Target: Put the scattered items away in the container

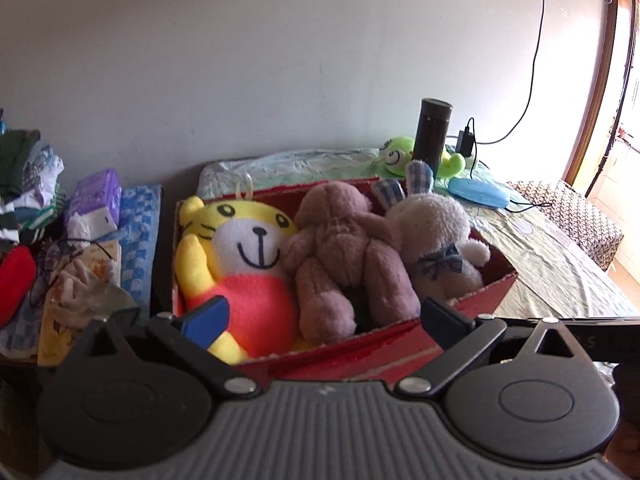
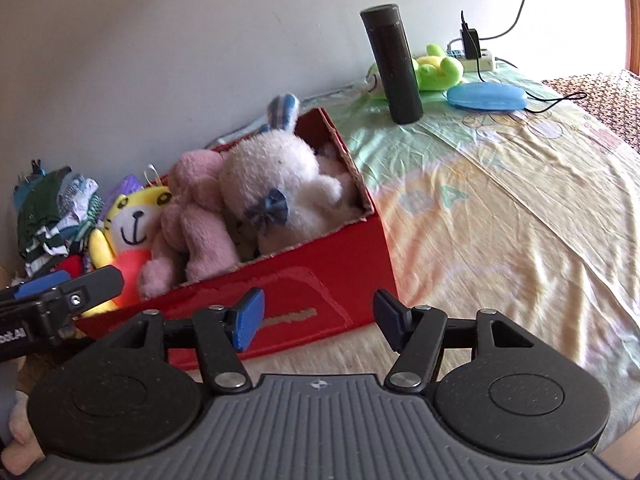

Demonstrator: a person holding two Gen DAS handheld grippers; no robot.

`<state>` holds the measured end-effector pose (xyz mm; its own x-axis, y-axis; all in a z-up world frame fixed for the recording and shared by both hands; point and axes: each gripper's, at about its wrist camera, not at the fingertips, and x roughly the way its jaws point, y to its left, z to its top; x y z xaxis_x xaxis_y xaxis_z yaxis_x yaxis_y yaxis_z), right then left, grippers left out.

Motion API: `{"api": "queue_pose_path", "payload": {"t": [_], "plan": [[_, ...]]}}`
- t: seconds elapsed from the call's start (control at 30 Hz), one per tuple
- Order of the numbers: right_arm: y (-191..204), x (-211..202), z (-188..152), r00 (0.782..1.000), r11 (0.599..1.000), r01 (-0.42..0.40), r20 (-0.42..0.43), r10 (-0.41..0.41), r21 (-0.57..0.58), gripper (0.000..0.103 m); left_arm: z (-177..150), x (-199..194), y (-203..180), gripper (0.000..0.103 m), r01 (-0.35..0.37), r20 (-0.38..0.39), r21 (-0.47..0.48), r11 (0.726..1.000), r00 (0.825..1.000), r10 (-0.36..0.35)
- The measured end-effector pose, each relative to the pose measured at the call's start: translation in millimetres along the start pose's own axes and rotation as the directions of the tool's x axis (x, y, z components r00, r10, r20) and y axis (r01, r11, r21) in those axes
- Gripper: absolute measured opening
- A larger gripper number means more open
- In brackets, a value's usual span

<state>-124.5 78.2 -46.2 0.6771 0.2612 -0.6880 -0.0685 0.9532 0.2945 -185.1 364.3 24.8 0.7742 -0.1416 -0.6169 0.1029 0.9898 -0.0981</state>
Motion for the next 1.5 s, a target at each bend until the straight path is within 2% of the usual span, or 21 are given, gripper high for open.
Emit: {"api": "queue_pose_path", "payload": {"t": [0.13,0.2,0.23,0.3,0.4,0.57,0.63,0.7,0.83,1.0,1.1,1.33,1.5], "plan": [[0,12,-3,0.996,0.996,0.022,-0.082,-0.029,-0.083,0.068,-8,5,-10,0.101,-0.084,-0.051,-0.040,0.996,0.995,0.082],[-1,18,-4,0.989,0.989,0.054,-0.128,-0.072,-0.136,0.068,-12,9,-16,0.101,-0.136,-0.083,-0.044,0.990,0.988,0.132],[-3,20,-4,0.985,0.985,0.067,-0.145,-0.090,-0.161,0.070,-13,12,-19,0.101,-0.160,-0.106,-0.047,0.986,0.982,0.155],[-6,25,-6,0.976,0.970,0.089,-0.175,-0.130,-0.226,0.074,-14,24,-24,0.101,-0.219,-0.190,-0.061,0.974,0.960,0.204],[-13,29,-5,0.962,0.950,0.096,-0.215,-0.165,-0.297,0.074,-19,37,-31,0.101,-0.248,-0.273,-0.117,0.962,0.939,0.209],[-33,25,9,0.969,0.957,0.062,-0.211,-0.126,-0.283,0.079,-21,40,-53,0.101,-0.297,-0.295,-0.146,0.944,0.924,0.245],[-43,24,15,0.971,0.960,0.087,-0.194,-0.142,-0.265,0.084,-19,41,-61,0.101,-0.299,-0.296,-0.162,0.940,0.924,0.243],[-54,26,21,0.967,0.958,0.120,-0.189,-0.173,-0.262,0.084,-16,44,-71,0.101,-0.298,-0.299,-0.170,0.939,0.924,0.239],[-77,28,33,0.956,0.955,0.175,-0.192,-0.224,-0.241,0.084,-10,57,-102,0.101,-0.299,-0.309,-0.116,0.947,0.917,0.252],[-119,23,41,0.944,0.954,0.262,-0.170,-0.284,-0.144,0.084,-11,79,-146,0.101,-0.208,-0.326,-0.058,0.976,0.929,0.178],[-142,20,41,0.932,0.949,0.299,-0.185,-0.313,-0.099,0.084,-10,94,-169,0.101,-0.154,-0.359,-0.014,0.988,0.923,0.139],[-174,6,41,0.918,0.933,0.355,-0.164,-0.360,-0.060,0.084,-5,114,-213,0.101,-0.120,-0.361,0.088,0.989,0.921,0.144],[-187,0,47,0.904,0.913,0.408,-0.129,-0.408,-0.027,0.084,-1,125,-228,0.101,-0.153,-0.354,0.157,0.976,0.913,0.200]]}}
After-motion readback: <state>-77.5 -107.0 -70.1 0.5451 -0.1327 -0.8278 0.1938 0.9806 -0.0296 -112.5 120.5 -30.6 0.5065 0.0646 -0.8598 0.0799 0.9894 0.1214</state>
